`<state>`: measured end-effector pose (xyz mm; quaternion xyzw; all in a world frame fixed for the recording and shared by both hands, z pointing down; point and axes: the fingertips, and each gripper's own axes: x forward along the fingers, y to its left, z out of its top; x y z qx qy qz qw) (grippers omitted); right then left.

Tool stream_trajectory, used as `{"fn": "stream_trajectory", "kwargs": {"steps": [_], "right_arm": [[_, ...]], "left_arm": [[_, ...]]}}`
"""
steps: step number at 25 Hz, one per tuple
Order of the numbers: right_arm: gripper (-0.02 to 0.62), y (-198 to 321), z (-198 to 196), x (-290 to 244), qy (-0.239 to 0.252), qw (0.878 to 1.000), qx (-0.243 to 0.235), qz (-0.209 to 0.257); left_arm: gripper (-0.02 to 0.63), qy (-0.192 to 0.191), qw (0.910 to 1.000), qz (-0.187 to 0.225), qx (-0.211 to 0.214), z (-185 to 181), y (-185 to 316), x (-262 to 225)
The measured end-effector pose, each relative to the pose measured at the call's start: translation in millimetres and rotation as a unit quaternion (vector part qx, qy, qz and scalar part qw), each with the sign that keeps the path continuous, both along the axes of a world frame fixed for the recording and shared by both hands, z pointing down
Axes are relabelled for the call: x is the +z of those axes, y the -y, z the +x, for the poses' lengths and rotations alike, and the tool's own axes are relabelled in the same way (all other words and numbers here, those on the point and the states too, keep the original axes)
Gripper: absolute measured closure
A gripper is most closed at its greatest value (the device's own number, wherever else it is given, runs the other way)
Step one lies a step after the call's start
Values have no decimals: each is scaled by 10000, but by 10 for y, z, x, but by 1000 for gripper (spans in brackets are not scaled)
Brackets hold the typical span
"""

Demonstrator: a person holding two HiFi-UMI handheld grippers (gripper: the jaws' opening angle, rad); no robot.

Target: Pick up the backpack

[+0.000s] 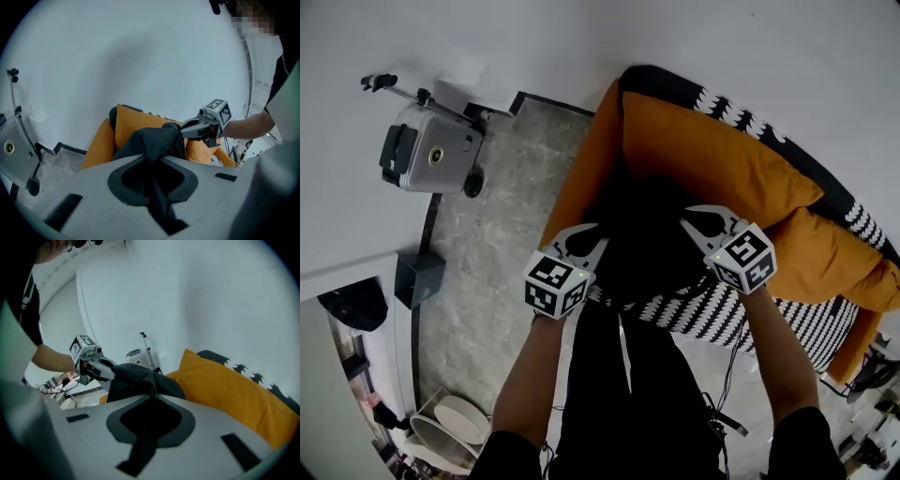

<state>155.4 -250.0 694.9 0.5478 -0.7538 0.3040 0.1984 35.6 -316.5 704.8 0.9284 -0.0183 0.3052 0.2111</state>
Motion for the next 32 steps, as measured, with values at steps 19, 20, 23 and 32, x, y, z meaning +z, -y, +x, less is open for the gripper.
{"fn": "stream_trajectory", "kwargs": {"steps": [19, 20, 23, 32], "right_arm": [[557, -750, -372, -409, 725, 9958, 481, 278], [557, -785, -398, -432, 735, 9958, 465, 274], [558, -863, -452, -505, 802, 9954, 452, 251], [560, -1089, -579, -706, 985, 9937, 509, 183]], "left_arm": [[560, 1, 9995, -314, 7, -371, -680, -341], [560, 7, 9994, -337, 6, -393, -707, -357], [560, 22, 9993, -380, 28, -440, -771, -413], [560, 47, 9992, -309, 232, -521, -928, -628]]}}
